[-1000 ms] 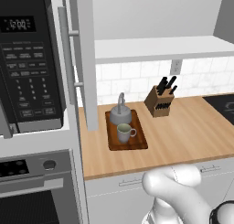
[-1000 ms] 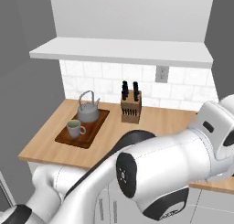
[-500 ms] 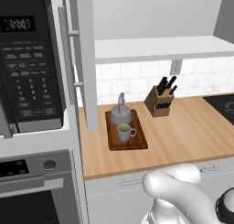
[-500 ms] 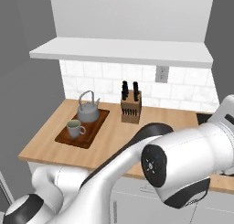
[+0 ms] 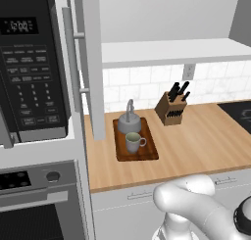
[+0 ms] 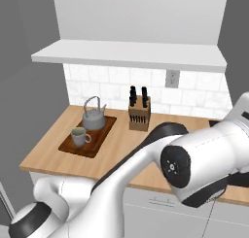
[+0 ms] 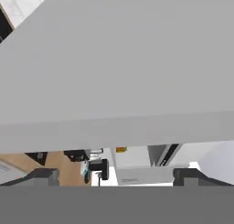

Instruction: Pick the kettle from the counter and place it on the tray. Then pick the mug from the cabinet and place it on the tray. Then close the cabinet doors.

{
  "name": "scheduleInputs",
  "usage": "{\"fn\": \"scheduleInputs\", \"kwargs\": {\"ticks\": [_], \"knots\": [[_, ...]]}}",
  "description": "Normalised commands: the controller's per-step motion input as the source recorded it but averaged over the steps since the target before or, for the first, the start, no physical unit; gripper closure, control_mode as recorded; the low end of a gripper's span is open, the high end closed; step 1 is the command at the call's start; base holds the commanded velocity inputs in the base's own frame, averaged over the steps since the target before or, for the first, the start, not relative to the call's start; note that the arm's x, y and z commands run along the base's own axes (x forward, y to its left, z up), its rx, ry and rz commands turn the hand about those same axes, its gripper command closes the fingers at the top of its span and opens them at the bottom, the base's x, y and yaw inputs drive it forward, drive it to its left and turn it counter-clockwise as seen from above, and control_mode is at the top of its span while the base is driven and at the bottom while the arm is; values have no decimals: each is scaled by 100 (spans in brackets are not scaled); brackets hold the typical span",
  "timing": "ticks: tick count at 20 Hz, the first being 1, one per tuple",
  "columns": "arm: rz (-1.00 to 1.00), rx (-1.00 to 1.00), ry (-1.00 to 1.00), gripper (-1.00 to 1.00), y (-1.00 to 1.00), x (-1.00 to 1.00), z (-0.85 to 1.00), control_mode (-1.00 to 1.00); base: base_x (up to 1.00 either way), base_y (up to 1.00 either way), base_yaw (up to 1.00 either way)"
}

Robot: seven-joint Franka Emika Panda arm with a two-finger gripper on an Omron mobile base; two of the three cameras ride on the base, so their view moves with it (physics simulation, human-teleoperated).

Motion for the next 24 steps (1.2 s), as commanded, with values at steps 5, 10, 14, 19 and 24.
{"fn": "scheduleInputs", "kwargs": {"ticks": [5,10,14,19,24], "knots": [[8,0,0,-100,-3,19,0,-100,0,0,0],[8,0,0,-100,-4,10,0,-100,0,0,0],[0,-2,0,-100,-17,2,0,-100,0,0,0],[0,0,0,-100,-15,6,0,-100,0,0,0],[0,0,0,-100,-6,31,0,-100,0,0,0]]}}
